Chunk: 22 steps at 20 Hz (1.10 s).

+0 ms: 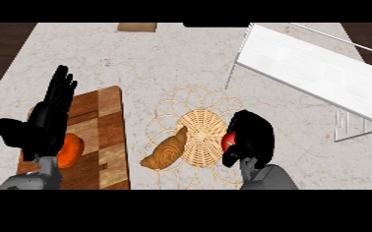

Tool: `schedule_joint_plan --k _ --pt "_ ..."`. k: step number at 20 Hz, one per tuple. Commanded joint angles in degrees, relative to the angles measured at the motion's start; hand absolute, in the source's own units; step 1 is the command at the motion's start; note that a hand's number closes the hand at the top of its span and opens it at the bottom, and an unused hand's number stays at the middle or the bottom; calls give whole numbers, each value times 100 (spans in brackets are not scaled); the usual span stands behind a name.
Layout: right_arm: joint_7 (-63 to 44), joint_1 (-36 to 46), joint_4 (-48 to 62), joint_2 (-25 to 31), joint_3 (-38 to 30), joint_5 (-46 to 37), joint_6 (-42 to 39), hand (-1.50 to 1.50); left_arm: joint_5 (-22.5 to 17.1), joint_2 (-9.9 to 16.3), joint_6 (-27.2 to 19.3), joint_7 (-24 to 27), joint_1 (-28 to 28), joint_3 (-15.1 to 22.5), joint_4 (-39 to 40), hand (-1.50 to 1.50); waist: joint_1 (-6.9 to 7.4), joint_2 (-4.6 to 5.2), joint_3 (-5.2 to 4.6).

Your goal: Pick the tomato from the placemat and place it in the tiered shelf

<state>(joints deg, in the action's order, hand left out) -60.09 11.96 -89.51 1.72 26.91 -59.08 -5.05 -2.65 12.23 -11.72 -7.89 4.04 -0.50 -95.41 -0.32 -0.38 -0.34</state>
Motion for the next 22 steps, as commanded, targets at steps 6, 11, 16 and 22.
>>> schedule_joint_plan --k 6,11,16,22 --pt "-1611 1063 -1582 -167 103 -459 1059 150 31 -10 -40 18 -6 -87 57 0 16 -16 27" --pt "-2318 1509 -2314 -169 -227 -1390 390 150 -34 93 90 -97 -54 -105 -79 0 -59 -61 18" --pt "-2407 1774 -2654 -169 -583 -1906 -622 150 -56 -14 36 -141 -41 -97 -101 0 -65 -31 19" --pt "-1996 1968 -2757 -170 -1352 -1984 -796 150 65 -181 42 216 -145 31 56 0 -3 18 25"
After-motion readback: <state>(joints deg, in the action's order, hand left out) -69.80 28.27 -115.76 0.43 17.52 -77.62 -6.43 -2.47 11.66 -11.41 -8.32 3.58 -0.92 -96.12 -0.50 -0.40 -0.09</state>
